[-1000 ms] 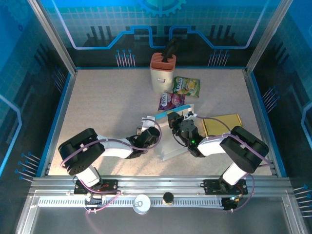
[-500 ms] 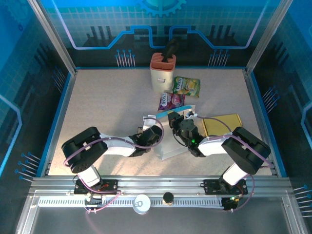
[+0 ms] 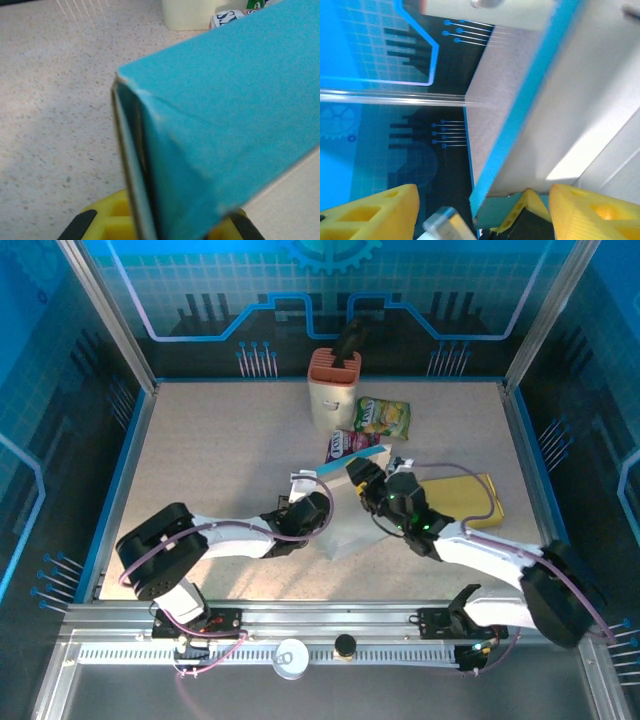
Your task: Fold the paper box
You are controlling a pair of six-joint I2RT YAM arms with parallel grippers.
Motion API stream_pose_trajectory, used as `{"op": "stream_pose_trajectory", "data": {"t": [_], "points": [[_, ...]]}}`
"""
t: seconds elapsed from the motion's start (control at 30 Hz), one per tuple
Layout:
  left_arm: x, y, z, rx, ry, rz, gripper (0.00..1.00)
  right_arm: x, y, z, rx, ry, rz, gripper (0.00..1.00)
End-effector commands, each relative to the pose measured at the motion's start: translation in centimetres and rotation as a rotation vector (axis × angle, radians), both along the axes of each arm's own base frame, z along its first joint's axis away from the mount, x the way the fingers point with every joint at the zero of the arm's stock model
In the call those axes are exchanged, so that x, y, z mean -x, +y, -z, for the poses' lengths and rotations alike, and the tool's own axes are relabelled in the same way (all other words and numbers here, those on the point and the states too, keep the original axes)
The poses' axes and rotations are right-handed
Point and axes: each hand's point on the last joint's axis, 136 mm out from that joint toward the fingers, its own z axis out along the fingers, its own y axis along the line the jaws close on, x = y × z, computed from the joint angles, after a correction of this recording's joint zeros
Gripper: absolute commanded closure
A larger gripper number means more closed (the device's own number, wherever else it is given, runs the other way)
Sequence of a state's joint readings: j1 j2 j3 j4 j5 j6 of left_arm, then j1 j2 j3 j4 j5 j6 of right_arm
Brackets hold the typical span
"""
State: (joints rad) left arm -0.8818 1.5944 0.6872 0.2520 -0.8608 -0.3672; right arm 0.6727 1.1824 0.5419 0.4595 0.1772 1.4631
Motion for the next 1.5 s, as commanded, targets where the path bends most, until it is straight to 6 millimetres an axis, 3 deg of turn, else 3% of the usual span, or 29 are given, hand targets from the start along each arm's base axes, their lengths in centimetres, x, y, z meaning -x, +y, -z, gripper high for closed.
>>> {"op": "stream_pose_trajectory", "data": {"t": [0.0,0.17,0.33,0.6,0.87,1.1,1.33,1.47], "points": [[-0.2,1.8,-0.6,-0.032,-0.002,0.044,1.0,1.4,-2.0,0.5,0.178,0.019,-0.097,0.3],[-0.5,2.6,-0.3,0.017,0.044,0.2,1.0,0.1,-5.9,0.2,0.234,-0.03,-0.142,0.36],[-0.4,1.8,0.4,0.042,0.125,0.341,1.0,-1.6,-8.2,1.2,0.369,-0.019,-0.203,0.6],[-0.9,1.3,1.4,0.039,0.179,0.346,1.0,-3.8,-9.0,3.7,0.366,0.124,-0.103,0.6],[-0.9,1.4,1.2,0.04,0.17,0.345,1.0,-5.8,-8.7,4.4,0.331,0.195,-0.051,0.53],[-0.9,1.5,1.2,0.043,0.171,0.336,1.0,-4.8,-7.9,6.2,0.366,0.248,-0.051,0.67],[-0.9,1.7,1.4,0.047,0.174,0.318,1.0,-4.3,-7.5,7.9,0.39,0.286,-0.066,0.71],[-1.2,2.0,1.3,0.049,0.17,0.286,1.0,-4.2,-6.2,8.2,0.383,0.285,-0.103,0.73]]}}
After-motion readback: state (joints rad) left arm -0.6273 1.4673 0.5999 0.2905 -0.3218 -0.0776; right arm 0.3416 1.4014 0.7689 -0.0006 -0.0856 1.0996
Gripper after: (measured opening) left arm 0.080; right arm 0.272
